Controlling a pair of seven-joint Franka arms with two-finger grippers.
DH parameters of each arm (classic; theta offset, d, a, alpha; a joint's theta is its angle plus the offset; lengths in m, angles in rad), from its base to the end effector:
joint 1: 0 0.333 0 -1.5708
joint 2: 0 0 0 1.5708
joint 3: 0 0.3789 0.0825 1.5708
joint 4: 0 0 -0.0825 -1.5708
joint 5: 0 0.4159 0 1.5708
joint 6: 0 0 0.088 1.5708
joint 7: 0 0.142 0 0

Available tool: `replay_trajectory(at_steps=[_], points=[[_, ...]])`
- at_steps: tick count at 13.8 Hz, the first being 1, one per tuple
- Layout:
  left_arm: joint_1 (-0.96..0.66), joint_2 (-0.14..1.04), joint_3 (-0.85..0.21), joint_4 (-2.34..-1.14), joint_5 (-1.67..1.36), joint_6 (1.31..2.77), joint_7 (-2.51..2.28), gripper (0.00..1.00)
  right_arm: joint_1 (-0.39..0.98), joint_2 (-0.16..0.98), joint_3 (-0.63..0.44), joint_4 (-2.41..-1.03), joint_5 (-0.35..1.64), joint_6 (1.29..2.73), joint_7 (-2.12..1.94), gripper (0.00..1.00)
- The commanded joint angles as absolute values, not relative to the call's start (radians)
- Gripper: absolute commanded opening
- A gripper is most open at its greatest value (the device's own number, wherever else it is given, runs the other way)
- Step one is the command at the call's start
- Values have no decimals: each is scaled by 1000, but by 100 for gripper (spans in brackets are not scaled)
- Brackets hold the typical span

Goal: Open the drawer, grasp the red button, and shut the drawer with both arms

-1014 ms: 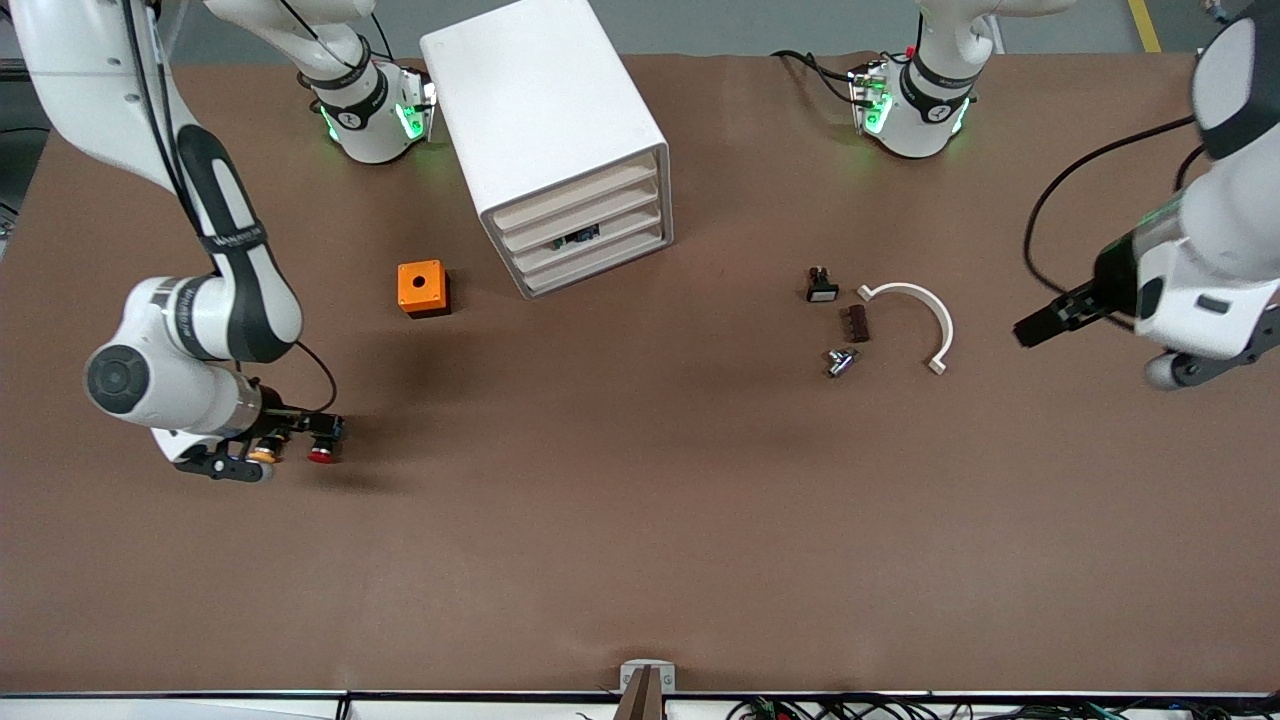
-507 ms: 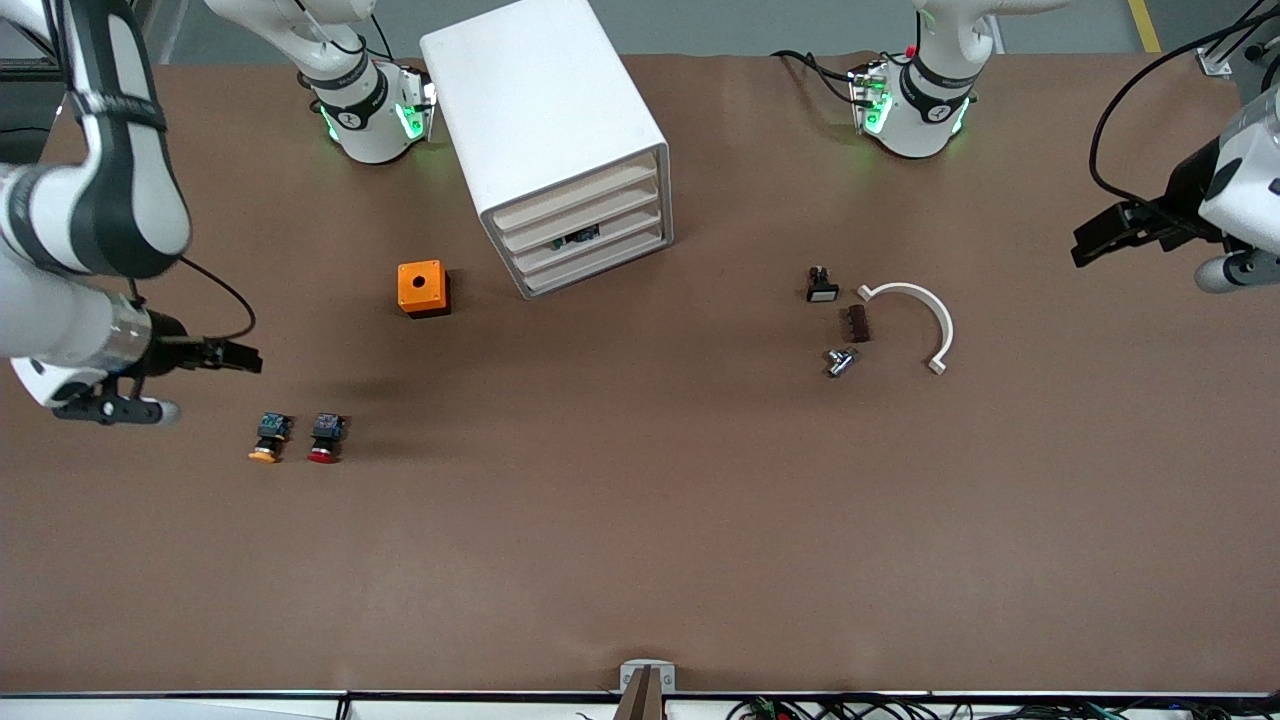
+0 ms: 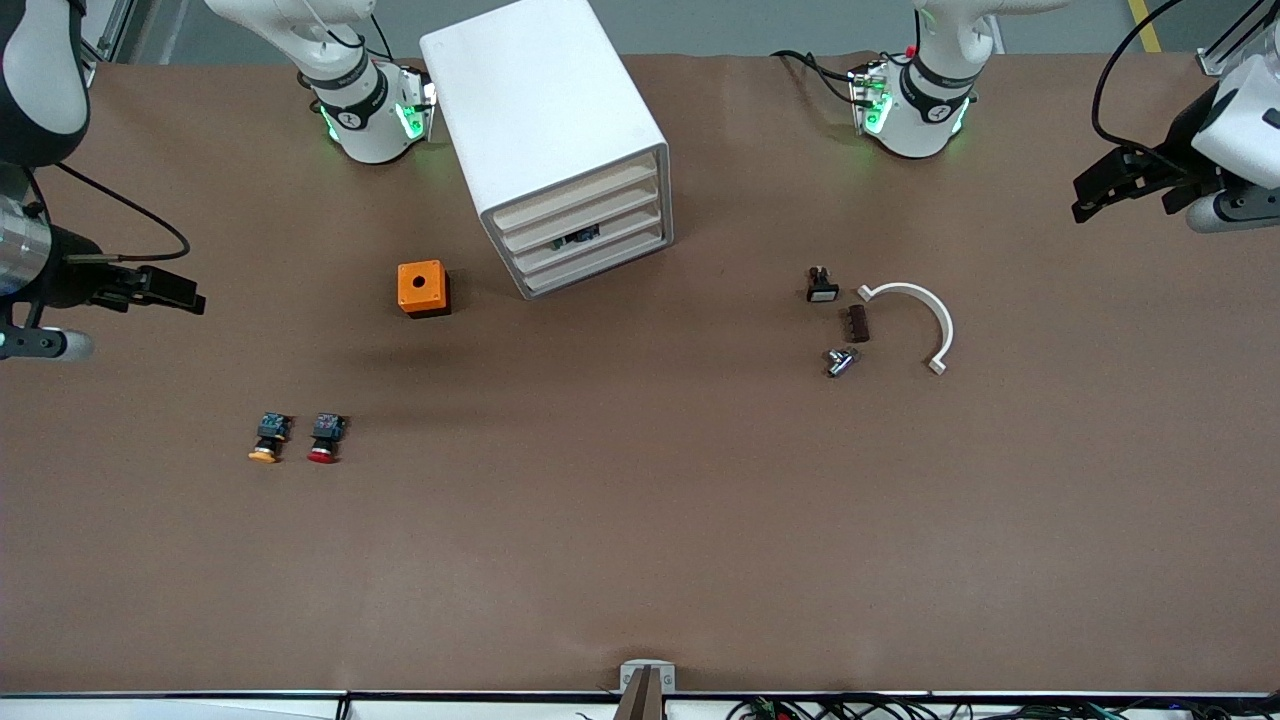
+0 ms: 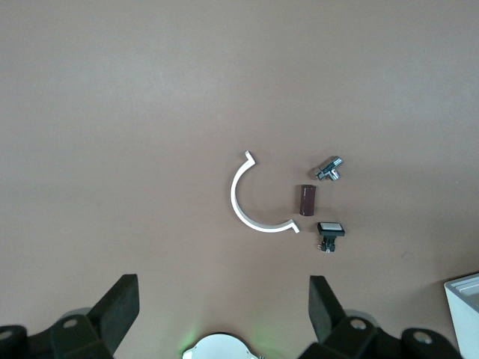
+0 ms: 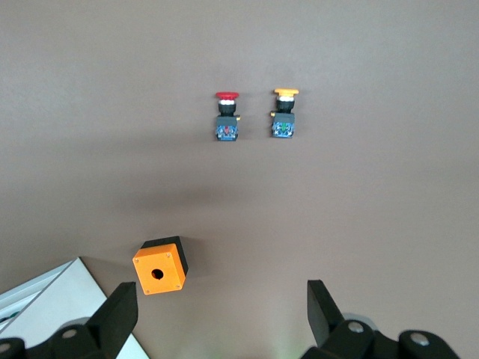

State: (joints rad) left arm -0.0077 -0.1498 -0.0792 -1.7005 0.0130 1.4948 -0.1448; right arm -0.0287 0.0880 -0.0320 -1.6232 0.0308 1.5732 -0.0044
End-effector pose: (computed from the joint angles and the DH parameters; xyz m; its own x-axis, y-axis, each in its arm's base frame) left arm 0.5172 -0.0466 0.6639 0.9968 0.0605 -0.0521 0.0588 -0.9977 -0.0327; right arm 0.6057 -0.0317 0.5740 0.9889 -0.0560 -0.1374 -0.0605 -0.9978 -0.0283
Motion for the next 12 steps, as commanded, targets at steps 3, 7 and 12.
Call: replay_trajectory(at_steps=[3,7,12], points=[[-12,-183,-118,-1727,15,1511,-123,100,-48,110,-21,-1563,-2,1552,-3,100],[-3,-176,-126,-1723,14,1511,-123,100,-55,118,-20,-1513,0,1554,-5,100],[-3,-167,-120,-1713,14,1509,-124,100,-64,121,-21,-1499,12,1551,3,100]])
